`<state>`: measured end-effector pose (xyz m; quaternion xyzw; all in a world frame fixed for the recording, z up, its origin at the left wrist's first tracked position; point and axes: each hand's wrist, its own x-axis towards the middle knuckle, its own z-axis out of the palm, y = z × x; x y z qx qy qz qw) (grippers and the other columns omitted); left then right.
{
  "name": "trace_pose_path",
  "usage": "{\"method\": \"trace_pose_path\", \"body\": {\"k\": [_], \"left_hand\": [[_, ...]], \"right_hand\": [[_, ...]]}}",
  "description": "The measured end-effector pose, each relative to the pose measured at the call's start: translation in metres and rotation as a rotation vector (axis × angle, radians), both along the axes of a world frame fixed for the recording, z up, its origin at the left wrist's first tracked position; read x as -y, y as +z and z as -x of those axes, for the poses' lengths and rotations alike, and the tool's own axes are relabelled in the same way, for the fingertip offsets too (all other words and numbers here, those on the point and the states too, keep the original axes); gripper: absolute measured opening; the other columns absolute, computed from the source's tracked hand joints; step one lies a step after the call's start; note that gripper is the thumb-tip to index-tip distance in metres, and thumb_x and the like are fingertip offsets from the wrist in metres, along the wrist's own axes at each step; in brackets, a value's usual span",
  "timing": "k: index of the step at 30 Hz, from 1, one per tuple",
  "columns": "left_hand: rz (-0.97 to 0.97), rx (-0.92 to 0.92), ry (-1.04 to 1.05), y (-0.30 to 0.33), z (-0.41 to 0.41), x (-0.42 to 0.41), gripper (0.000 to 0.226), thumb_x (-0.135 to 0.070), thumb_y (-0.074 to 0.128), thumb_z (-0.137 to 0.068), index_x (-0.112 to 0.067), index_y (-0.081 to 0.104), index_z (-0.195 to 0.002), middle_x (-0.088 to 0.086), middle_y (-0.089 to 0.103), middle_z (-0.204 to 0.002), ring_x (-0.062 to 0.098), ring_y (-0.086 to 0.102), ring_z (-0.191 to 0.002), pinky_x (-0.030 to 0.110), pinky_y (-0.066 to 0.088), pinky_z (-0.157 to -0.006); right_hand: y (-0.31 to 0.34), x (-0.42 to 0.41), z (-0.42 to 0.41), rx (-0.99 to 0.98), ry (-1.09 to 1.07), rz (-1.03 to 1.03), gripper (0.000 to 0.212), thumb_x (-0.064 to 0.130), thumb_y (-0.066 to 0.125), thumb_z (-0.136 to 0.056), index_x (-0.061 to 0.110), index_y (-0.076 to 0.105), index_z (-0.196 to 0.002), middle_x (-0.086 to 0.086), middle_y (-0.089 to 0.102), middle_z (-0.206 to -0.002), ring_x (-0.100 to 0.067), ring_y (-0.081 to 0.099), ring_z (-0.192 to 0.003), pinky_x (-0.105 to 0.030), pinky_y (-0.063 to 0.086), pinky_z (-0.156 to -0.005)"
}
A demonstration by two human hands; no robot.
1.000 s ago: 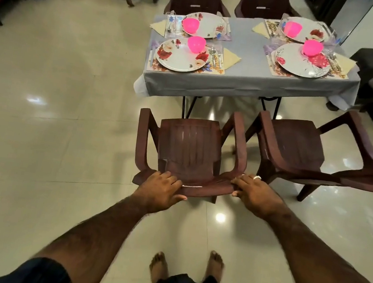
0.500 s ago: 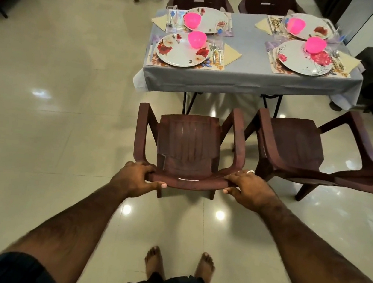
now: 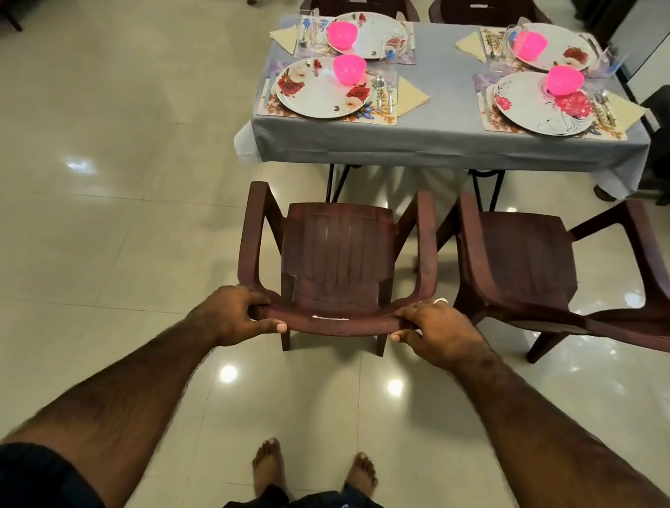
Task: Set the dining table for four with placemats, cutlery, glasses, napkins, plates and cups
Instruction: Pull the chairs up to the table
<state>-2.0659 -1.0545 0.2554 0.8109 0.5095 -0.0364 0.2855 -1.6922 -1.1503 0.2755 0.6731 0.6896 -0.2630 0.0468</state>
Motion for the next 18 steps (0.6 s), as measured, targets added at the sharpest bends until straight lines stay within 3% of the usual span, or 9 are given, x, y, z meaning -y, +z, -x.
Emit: {"method": "trace_pose_path", "body": {"k": [6, 11, 13, 15, 18], "left_hand": [[0.030, 0.001, 0.008, -0.003, 0.004, -0.006, 0.083, -0.093, 0.056, -0.077, -0.041, 0.064, -0.140, -0.016, 0.069, -0.128, 0.007, 0.064, -0.111, 0.027, 0.054, -0.094], [0.046, -0.025, 0.022, -0.009, 0.008, -0.008, 0.090, -0.099, 0.052, -0.073, -0.042, 0.059, -0.143, -0.015, 0.066, -0.134, 0.010, 0.062, -0.118, 0.033, 0.054, -0.099], [0.075, -0.033, 0.026, -0.010, 0.010, -0.010, 0.096, -0.101, 0.050, -0.070, -0.042, 0.057, -0.145, -0.015, 0.064, -0.138, 0.011, 0.061, -0.122, 0.037, 0.054, -0.102], [0.119, -0.016, 0.024, -0.008, 0.017, -0.014, 0.094, -0.096, 0.056, -0.072, -0.038, 0.059, -0.145, -0.013, 0.063, -0.140, 0.013, 0.061, -0.124, 0.037, 0.054, -0.104], [0.182, 0.064, 0.078, -0.009, 0.039, -0.029, 0.083, -0.079, 0.073, -0.077, -0.031, 0.062, -0.143, -0.007, 0.062, -0.143, 0.015, 0.061, -0.124, 0.036, 0.053, -0.104]], "right_hand": [[0.002, -0.006, 0.001, -0.017, -0.046, 0.056, 0.056, 0.059, 0.070, -0.090, 0.031, 0.065, -0.138, 0.008, 0.069, -0.127, -0.018, 0.060, -0.121, -0.043, 0.051, -0.107], [0.009, -0.015, 0.007, -0.008, -0.072, 0.139, 0.055, 0.059, 0.075, -0.087, 0.032, 0.066, -0.134, 0.009, 0.068, -0.116, -0.013, 0.065, -0.105, -0.040, 0.060, -0.093], [0.011, -0.024, 0.016, 0.019, -0.053, 0.213, 0.060, 0.070, 0.070, -0.085, 0.033, 0.065, -0.132, 0.009, 0.068, -0.115, -0.013, 0.064, -0.105, -0.041, 0.059, -0.094], [0.012, -0.033, 0.035, 0.033, -0.038, 0.266, 0.065, 0.081, 0.062, -0.083, 0.035, 0.065, -0.129, 0.010, 0.068, -0.118, -0.014, 0.063, -0.109, -0.042, 0.053, -0.100], [0.005, -0.050, 0.077, -0.051, -0.061, 0.320, 0.062, 0.083, 0.057, -0.084, 0.033, 0.068, -0.120, 0.008, 0.069, -0.114, -0.012, 0.065, -0.102, -0.036, 0.056, -0.091]]}}
